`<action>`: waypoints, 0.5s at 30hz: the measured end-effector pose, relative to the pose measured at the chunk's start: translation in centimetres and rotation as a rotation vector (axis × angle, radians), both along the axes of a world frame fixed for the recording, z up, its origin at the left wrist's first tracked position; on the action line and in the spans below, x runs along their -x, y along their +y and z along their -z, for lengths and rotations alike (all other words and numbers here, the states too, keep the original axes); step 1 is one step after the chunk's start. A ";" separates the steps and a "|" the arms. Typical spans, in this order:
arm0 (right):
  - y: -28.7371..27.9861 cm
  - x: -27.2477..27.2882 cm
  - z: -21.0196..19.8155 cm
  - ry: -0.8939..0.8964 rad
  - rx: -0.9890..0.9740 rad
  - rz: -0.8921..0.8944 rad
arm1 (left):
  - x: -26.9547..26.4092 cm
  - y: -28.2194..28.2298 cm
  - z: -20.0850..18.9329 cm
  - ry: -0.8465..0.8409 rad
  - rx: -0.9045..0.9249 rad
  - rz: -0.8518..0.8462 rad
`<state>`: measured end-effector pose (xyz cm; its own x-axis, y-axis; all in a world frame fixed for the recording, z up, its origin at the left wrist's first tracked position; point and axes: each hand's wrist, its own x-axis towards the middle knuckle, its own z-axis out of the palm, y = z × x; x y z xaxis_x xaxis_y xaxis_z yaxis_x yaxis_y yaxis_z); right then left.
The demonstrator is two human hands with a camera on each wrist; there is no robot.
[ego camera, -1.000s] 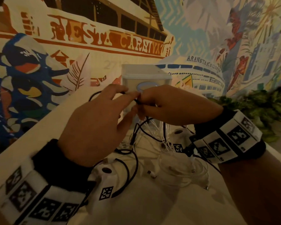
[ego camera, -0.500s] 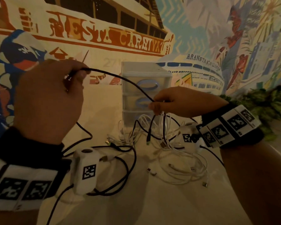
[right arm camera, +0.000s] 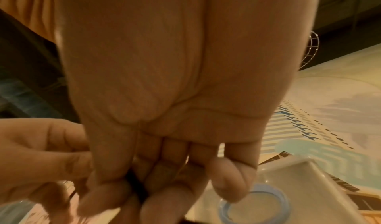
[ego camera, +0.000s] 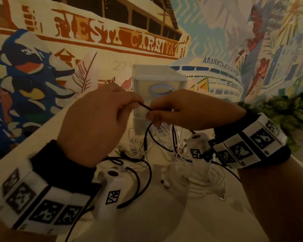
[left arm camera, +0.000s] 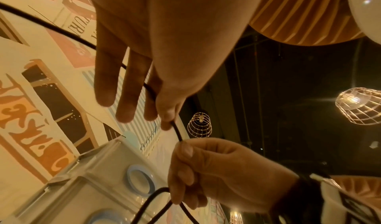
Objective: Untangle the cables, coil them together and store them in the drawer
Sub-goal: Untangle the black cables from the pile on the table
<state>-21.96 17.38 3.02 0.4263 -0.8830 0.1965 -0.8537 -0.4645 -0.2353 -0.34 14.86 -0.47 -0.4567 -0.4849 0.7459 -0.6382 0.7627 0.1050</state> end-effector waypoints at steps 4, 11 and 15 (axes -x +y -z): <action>-0.5 1.6 -0.2 -0.042 0.026 0.069 | -2.2 -1.7 -1.3 0.273 0.017 -0.048; -1.2 3.4 0.5 0.003 -0.045 0.164 | -3.0 -2.0 -1.1 0.306 -0.138 -0.080; -0.7 1.9 0.0 0.020 -0.021 0.094 | -0.7 0.0 -0.3 -0.011 -0.117 -0.079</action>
<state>-23.83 16.70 3.05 0.3449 -0.9232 0.1694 -0.8980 -0.3771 -0.2268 0.36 14.88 -0.20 -0.4214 -0.6030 0.6774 -0.6978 0.6927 0.1825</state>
